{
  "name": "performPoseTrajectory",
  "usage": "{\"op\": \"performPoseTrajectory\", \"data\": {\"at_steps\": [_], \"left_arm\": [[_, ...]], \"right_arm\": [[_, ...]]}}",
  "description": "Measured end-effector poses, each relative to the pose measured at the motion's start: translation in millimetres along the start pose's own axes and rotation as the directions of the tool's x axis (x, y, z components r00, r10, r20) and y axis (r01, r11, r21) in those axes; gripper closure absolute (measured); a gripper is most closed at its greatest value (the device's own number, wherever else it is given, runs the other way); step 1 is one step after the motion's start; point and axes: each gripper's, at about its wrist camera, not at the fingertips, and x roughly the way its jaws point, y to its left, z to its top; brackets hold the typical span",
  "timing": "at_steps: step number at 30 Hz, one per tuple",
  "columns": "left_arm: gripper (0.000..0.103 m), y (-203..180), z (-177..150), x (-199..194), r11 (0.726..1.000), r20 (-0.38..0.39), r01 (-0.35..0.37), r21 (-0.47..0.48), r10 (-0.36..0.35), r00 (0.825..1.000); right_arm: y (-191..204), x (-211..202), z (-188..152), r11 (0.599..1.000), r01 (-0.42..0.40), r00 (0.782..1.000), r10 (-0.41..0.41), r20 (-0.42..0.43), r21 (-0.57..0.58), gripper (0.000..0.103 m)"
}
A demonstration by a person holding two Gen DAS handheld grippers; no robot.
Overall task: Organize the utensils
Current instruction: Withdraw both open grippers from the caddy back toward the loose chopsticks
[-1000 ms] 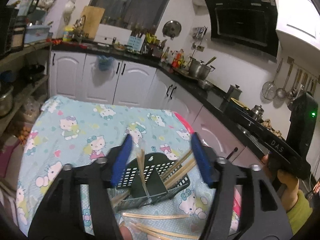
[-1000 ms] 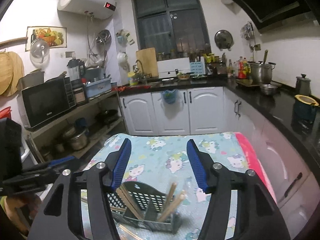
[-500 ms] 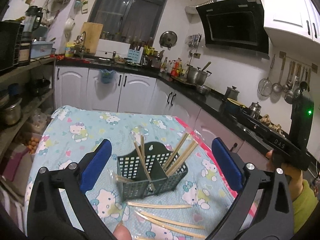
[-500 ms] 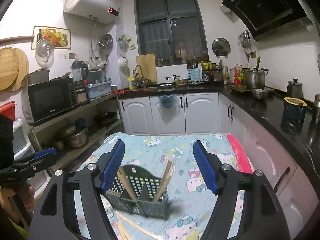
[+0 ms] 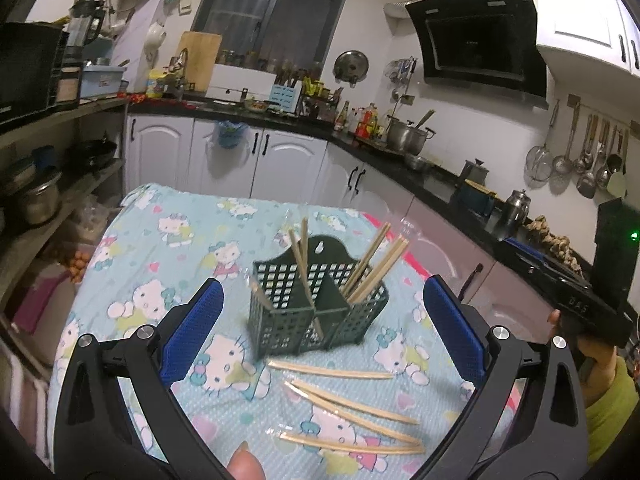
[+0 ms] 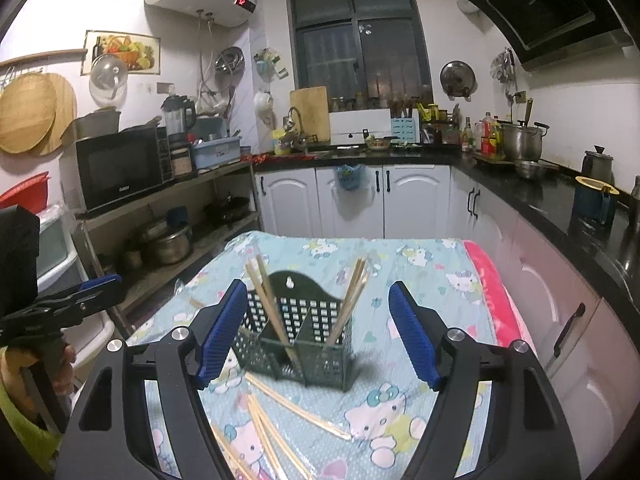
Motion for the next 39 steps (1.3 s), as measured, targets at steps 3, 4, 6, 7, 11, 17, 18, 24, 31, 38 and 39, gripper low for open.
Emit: {"op": "performPoseTrajectory", "data": {"at_steps": [3,4,6,7,11,17,18,24,31,38,39], "left_arm": [[0.011,4,-8,-1,1.0,-0.017,0.0,-0.018,0.0,1.0],[0.011,5,-11,-1,1.0,-0.023,-0.004,-0.022,0.004,1.0],[0.011,7,-15,0,0.999,-0.033,-0.004,-0.032,0.003,0.999],[0.011,8,-17,0,0.999,-0.037,-0.007,-0.036,0.006,0.999],[0.011,10,-25,-2,0.999,-0.051,-0.016,-0.041,0.014,0.999],[0.011,9,-36,-2,0.999,-0.07,-0.01,-0.04,0.007,0.998],[0.011,9,-39,-1,0.999,-0.076,-0.005,-0.044,0.001,0.997],[0.011,10,-57,12,0.999,-0.126,-0.012,-0.046,0.006,0.992],[0.011,11,-82,27,0.999,-0.203,-0.023,-0.046,0.013,0.979],[0.011,13,-95,35,0.998,-0.245,-0.03,-0.05,0.017,0.969],[0.011,13,-97,36,0.998,-0.252,-0.039,-0.048,0.025,0.967]], "right_arm": [[3,-4,-8,1.0,-0.004,1.0,0.004,-0.011,-0.007,0.032],[3,-4,-10,1.0,-0.006,1.0,0.006,-0.016,-0.006,0.032],[5,-6,-15,1.0,-0.01,1.0,0.01,-0.029,-0.007,0.032],[6,-6,-17,1.0,-0.01,0.999,0.009,-0.032,-0.009,0.032],[9,-7,-27,1.0,-0.019,0.998,0.018,-0.053,-0.01,0.032],[13,-8,-36,1.0,-0.027,0.997,0.026,-0.069,-0.009,0.032],[14,-9,-39,0.999,-0.031,0.997,0.03,-0.074,-0.01,0.032],[14,-10,-52,0.999,-0.029,0.995,0.027,-0.1,-0.018,0.032],[5,-9,-66,1.0,-0.029,0.992,0.028,-0.123,-0.005,0.032],[-2,-2,-74,1.0,-0.028,0.989,0.027,-0.146,-0.001,0.032],[-3,0,-77,1.0,-0.027,0.988,0.026,-0.153,-0.001,0.032]]}}
